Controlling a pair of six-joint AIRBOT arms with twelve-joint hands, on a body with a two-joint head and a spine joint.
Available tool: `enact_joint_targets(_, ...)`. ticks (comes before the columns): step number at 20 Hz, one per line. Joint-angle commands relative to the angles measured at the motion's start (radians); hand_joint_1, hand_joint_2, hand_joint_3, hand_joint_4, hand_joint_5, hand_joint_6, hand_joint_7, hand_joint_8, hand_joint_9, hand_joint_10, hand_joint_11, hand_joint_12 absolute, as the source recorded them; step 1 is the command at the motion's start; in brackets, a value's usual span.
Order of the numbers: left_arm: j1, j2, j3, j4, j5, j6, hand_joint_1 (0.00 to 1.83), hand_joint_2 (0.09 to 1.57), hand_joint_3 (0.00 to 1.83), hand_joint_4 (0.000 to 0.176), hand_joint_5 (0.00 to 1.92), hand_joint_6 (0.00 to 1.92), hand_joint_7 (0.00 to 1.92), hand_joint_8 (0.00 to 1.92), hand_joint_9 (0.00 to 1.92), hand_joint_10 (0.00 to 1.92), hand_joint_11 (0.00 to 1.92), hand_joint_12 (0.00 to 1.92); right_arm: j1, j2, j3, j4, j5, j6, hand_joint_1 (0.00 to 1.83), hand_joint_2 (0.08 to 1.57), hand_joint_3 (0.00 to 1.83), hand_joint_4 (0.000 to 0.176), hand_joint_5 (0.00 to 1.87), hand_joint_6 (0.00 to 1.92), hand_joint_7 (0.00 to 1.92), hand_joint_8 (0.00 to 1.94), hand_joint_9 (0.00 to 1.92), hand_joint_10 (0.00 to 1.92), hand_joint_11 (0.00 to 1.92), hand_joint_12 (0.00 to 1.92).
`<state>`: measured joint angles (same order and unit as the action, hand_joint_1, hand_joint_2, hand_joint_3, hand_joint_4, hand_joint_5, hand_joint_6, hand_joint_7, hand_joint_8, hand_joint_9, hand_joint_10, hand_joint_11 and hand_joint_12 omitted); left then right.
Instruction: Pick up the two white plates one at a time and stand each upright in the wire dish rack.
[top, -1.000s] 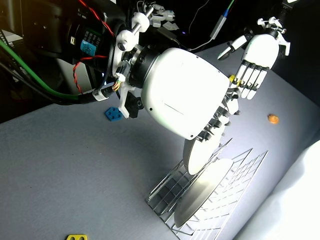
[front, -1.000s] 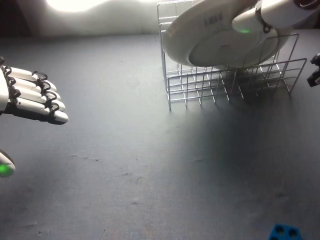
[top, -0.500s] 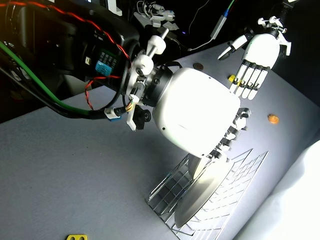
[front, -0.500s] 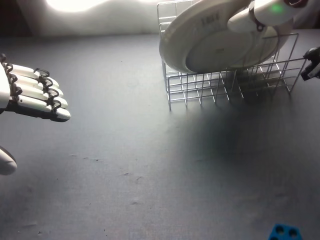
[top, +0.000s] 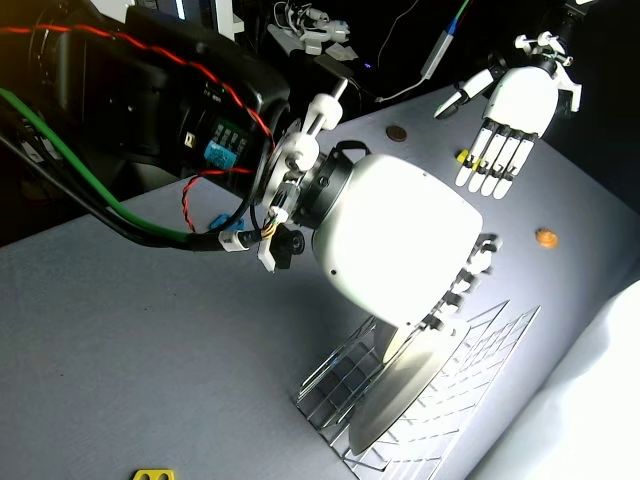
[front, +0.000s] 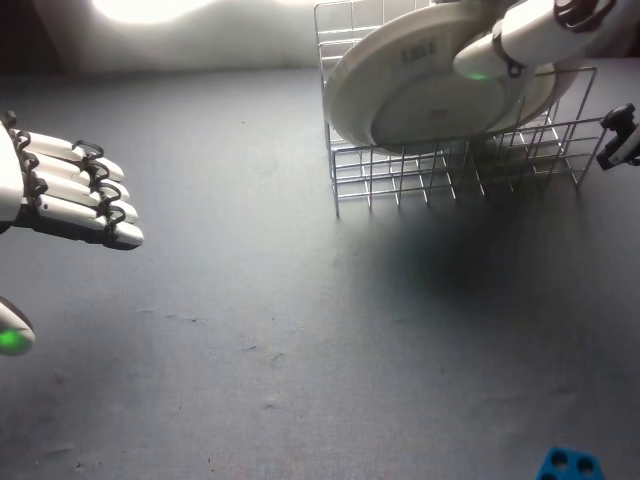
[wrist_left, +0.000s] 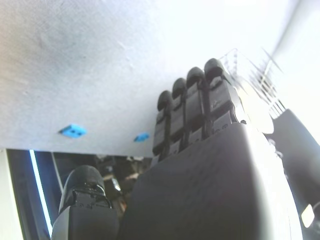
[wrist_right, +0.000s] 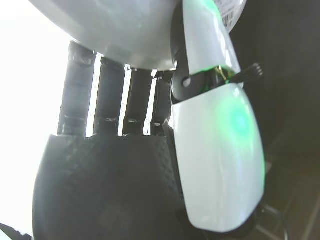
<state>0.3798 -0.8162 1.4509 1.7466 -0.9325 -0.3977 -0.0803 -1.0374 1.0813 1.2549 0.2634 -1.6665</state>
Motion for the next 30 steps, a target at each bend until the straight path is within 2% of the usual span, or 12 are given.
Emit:
enact_joint_targets(1, -0.013, 0.003, 0.0, -0.059, -0.014, -0.001, 0.0, 1.05, 0.0, 0.0, 0.13, 0.0, 0.14, 0.0, 0.11, 0.0, 0.0, 0.16, 0.009, 0.0, 0.007, -0.03, 0.059, 0.007, 1.38, 1.09, 0.0, 0.0, 0.96, 1.05, 1.05, 0.86, 0.94, 1.07, 0.79, 1.15)
enact_joint_targets(4, -0.015, 0.003, -0.002, -0.058, -0.014, -0.001, 0.0, 1.05, 0.0, 0.0, 0.14, 0.0, 0.16, 0.0, 0.12, 0.0, 0.0, 0.22, 0.004, -0.015, 0.017, -0.03, 0.059, 0.007, 1.37, 1.1, 0.0, 0.0, 0.93, 1.1, 1.03, 0.87, 0.93, 1.09, 0.77, 1.16)
enact_joint_targets(5, -0.015, 0.003, -0.002, -0.057, -0.014, -0.001, 0.0, 1.06, 0.0, 0.0, 0.14, 0.0, 0.14, 0.01, 0.1, 0.01, 0.0, 0.16, 0.001, -0.02, 0.021, -0.03, 0.06, 0.007, 1.37, 1.11, 0.0, 0.0, 0.89, 1.14, 1.01, 0.89, 0.92, 1.13, 0.73, 1.18)
enact_joint_targets(7, -0.015, 0.003, -0.003, -0.056, -0.014, -0.001, 0.0, 1.06, 0.0, 0.0, 0.15, 0.0, 0.14, 0.0, 0.1, 0.0, 0.0, 0.16, -0.009, -0.03, 0.028, -0.03, 0.06, 0.007, 1.37, 1.11, 0.0, 0.0, 0.91, 1.11, 1.03, 0.88, 0.92, 1.12, 0.74, 1.17)
enact_joint_targets(8, -0.016, 0.003, -0.003, -0.056, -0.014, -0.001, 0.0, 1.07, 0.0, 0.0, 0.15, 0.0, 0.15, 0.0, 0.11, 0.0, 0.0, 0.15, -0.016, -0.033, 0.03, -0.03, 0.06, 0.007, 1.37, 1.12, 0.0, 0.0, 0.89, 1.14, 0.99, 0.94, 0.89, 1.17, 0.69, 1.2)
enact_joint_targets(13, -0.02, 0.002, -0.009, -0.056, -0.015, -0.001, 0.0, 1.06, 0.0, 0.0, 0.15, 0.0, 0.13, 0.0, 0.09, 0.0, 0.0, 0.08, -0.04, -0.044, 0.04, -0.053, 0.07, 0.007, 1.37, 1.12, 0.0, 0.0, 0.9, 1.12, 1.01, 0.91, 0.91, 1.14, 0.71, 1.18)
enact_joint_targets(21, -0.02, 0.003, -0.011, -0.056, -0.017, -0.001, 0.0, 1.06, 0.0, 0.0, 0.13, 0.0, 0.12, 0.0, 0.08, 0.0, 0.0, 0.11, -0.059, -0.053, 0.04, -0.08, 0.083, 0.007, 1.37, 1.13, 0.0, 0.0, 0.88, 1.14, 1.0, 0.93, 0.88, 1.18, 0.69, 1.2)
enact_joint_targets(24, -0.021, 0.003, -0.011, -0.056, -0.018, -0.001, 0.0, 1.06, 0.0, 0.0, 0.16, 0.0, 0.15, 0.01, 0.11, 0.01, 0.0, 0.2, -0.068, -0.056, 0.04, -0.081, 0.083, 0.007, 1.36, 1.14, 0.0, 0.0, 0.85, 1.19, 0.97, 0.98, 0.84, 1.23, 0.67, 1.23)
enact_joint_targets(25, -0.021, 0.003, -0.011, -0.056, -0.018, -0.001, 0.0, 1.05, 0.0, 0.0, 0.16, 0.0, 0.15, 0.0, 0.11, 0.0, 0.0, 0.18, -0.07, -0.056, 0.039, -0.082, 0.083, 0.007, 1.22, 1.17, 0.0, 0.0, 0.83, 1.23, 0.92, 1.08, 0.82, 0.85, 0.61, 1.27)
enact_joint_targets(26, -0.021, 0.003, -0.011, -0.056, -0.018, -0.001, 0.0, 1.05, 0.0, 0.0, 0.17, 0.0, 0.15, 0.0, 0.11, 0.0, 0.0, 0.18, -0.072, -0.057, 0.039, -0.082, 0.083, 0.007, 1.19, 1.19, 0.0, 0.006, 0.79, 1.28, 0.89, 1.14, 0.84, 0.68, 0.56, 1.32)
enact_joint_targets(28, -0.021, 0.003, -0.014, -0.056, -0.018, -0.001, 0.0, 1.05, 0.0, 0.0, 0.15, 0.0, 0.13, 0.0, 0.09, 0.0, 0.0, 0.12, -0.075, -0.058, 0.039, -0.082, 0.083, 0.006, 1.16, 1.23, 0.0, 0.006, 0.71, 1.38, 0.82, 1.26, 0.78, 0.56, 0.4, 1.34)
enact_joint_targets(30, -0.021, 0.003, -0.017, -0.056, -0.018, -0.001, 0.0, 1.05, 0.0, 0.0, 0.15, 0.0, 0.13, 0.0, 0.1, 0.0, 0.0, 0.16, -0.076, -0.058, 0.039, -0.082, 0.083, 0.006, 1.16, 1.23, 0.0, 0.009, 0.71, 1.38, 0.83, 1.25, 0.77, 0.55, 0.38, 1.35)
